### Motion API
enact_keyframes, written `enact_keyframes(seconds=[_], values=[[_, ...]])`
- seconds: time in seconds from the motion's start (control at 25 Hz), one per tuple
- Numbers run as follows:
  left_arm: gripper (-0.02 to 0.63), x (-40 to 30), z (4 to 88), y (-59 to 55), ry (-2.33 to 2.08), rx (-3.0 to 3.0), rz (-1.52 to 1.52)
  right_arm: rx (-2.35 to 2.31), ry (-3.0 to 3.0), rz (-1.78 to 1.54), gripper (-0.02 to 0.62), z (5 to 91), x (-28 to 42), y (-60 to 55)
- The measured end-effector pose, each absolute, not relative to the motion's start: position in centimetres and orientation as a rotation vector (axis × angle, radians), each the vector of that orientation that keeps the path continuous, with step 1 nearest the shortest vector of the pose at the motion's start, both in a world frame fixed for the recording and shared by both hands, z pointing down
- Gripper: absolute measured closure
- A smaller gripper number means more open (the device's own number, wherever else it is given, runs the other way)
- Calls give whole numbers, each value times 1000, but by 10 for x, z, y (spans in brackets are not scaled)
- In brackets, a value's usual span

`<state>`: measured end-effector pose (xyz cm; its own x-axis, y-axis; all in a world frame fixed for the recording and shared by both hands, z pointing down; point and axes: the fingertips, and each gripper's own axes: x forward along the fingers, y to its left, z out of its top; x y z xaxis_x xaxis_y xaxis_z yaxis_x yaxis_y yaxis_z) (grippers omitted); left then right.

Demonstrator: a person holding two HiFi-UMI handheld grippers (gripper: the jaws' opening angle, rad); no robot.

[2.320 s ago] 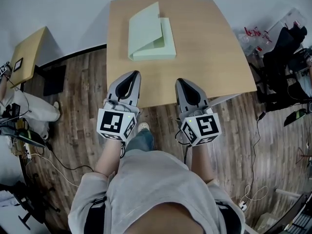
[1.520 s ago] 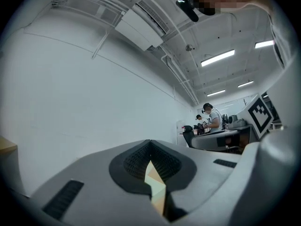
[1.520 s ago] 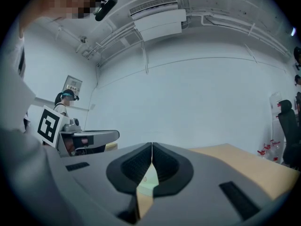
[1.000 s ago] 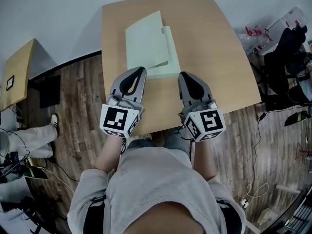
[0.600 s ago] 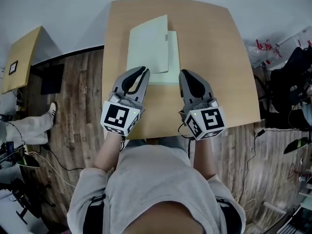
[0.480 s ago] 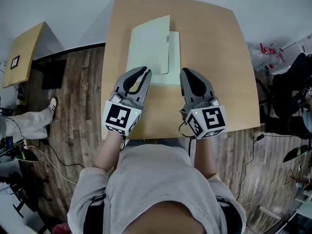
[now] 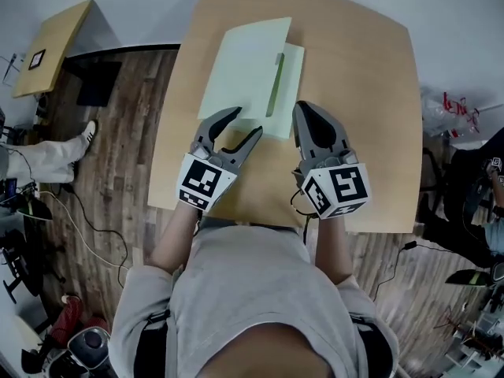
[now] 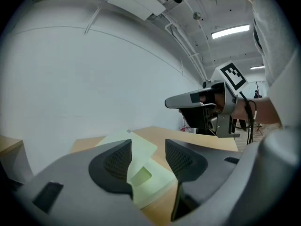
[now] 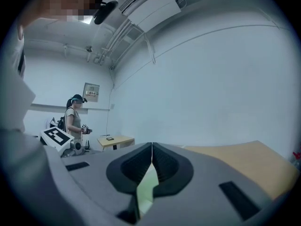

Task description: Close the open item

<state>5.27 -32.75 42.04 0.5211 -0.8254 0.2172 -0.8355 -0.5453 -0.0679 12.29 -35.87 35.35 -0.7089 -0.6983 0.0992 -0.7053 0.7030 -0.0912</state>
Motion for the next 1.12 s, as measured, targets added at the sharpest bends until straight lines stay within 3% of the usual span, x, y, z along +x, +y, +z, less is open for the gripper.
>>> enact_keyframes(seconds=[0.28, 0.6, 0.92, 1.12], values=[[354, 67, 451, -349, -1596, 2644, 498, 1069, -2869, 228, 584, 367, 135, -378], [353, 53, 462, -371, -1790, 2513, 470, 994, -2870, 262, 584, 382, 149, -392], [468, 71, 487, -371, -1635, 2437, 388, 948, -2877, 281, 584, 389, 155, -397], [509, 92, 527, -376, -1478, 2391, 561, 939, -2873, 281, 584, 393, 159, -400]])
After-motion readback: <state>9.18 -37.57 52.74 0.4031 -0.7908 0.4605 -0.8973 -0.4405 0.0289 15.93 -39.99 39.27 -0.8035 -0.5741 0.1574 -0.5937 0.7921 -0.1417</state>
